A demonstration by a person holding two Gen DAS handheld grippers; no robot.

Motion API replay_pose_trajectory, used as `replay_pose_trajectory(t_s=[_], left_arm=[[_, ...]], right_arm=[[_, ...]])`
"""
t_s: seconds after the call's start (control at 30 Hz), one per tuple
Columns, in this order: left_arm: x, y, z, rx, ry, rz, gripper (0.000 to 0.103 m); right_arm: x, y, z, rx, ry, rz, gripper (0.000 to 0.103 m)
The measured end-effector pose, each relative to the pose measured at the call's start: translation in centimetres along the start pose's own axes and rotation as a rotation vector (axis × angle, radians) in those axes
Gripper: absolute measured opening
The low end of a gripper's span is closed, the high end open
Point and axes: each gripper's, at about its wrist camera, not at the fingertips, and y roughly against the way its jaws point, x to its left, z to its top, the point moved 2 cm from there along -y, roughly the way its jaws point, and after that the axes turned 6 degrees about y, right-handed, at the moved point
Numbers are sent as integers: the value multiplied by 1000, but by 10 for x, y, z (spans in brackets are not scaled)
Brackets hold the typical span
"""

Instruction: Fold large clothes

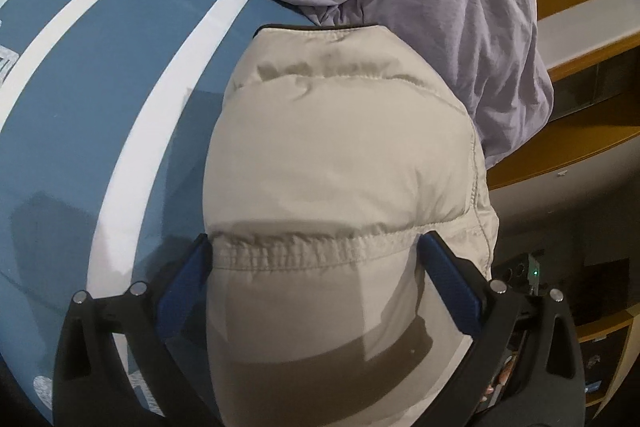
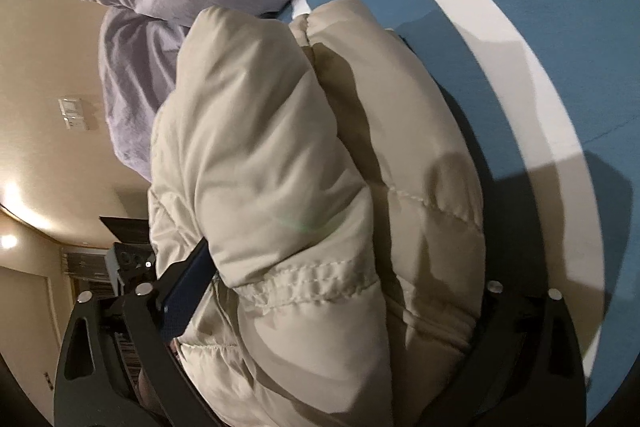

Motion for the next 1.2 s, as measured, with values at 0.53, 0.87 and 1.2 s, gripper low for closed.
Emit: replay_pose_trajectory(t_s=[0.53,0.87,1.2], left_arm=[[18,50,91,-106,-21,72,80],[43,58,125,-192,-55,182,85],[-9,86,121,-382,-302,365,85]], right_arm=[[64,-72,41,-3,51,105,70],[84,-98,45,-9,84,22,79],[133,-43,47,-205,336,-338,81]])
